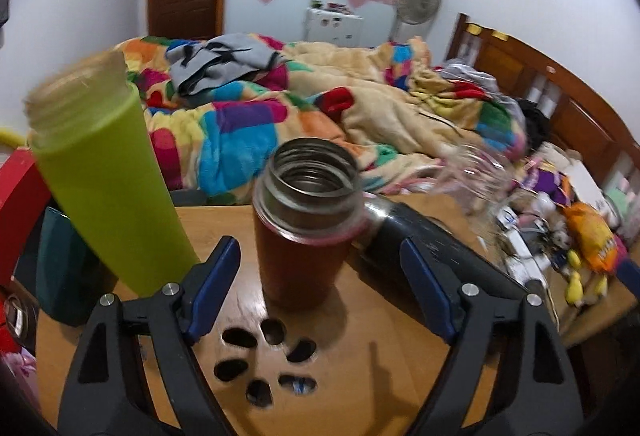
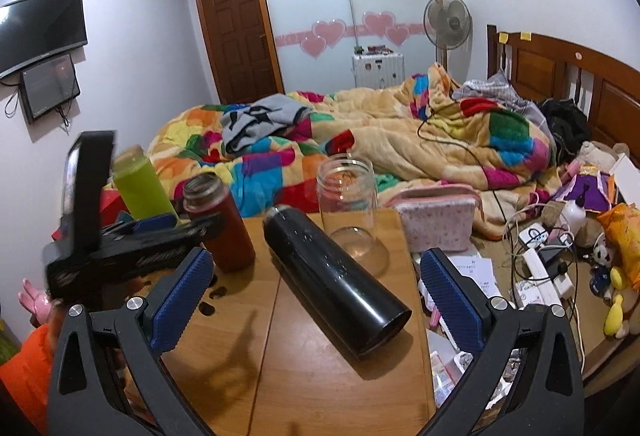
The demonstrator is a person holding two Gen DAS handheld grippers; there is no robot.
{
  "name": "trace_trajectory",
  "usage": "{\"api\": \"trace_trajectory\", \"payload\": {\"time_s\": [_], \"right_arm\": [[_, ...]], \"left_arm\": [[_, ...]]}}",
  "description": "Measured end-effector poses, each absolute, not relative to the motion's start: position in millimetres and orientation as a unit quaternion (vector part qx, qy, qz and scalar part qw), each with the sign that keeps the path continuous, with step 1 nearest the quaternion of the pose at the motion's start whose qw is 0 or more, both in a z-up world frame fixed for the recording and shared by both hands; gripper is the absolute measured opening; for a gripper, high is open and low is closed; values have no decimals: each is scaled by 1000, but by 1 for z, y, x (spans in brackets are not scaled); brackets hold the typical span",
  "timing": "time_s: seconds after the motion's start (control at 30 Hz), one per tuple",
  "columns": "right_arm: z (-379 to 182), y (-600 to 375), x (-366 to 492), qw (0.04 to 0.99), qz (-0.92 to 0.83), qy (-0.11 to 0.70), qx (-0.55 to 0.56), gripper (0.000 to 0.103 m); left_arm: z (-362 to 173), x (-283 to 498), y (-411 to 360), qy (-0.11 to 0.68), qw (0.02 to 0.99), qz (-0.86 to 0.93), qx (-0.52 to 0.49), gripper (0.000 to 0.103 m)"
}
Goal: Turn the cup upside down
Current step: 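Move the left tool down around the red thermos cup and close it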
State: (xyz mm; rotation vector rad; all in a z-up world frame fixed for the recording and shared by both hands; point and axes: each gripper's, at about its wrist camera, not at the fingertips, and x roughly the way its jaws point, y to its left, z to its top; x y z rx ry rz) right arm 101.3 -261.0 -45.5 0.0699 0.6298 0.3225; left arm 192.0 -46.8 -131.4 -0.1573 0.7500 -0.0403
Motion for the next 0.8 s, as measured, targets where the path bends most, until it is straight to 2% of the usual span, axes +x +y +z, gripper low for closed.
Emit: {"api": "trace_trajectory", "payload": {"time_s": [0.07,0.1,0.17,0.4,0.8], "right_arm": [[-53,-262,104,935,159,316,30,103],[-56,-261,106,933,161,320,28,103],[-63,-261,108,930,166,326,24,103],[-80,-250,107,920,194,339,6,103],[-120,-210,97,878,289,382,-11,103]], "left_arm": [[-142,205,-43,373,924,-6,-88,82],[-147,210,-40,376,922,-3,-92,73],[-152,218,-35,384,918,-17,-102,65],[-146,204,-34,385,918,-47,-87,62],[-137,121,-23,451,864,-190,-120,62]]}}
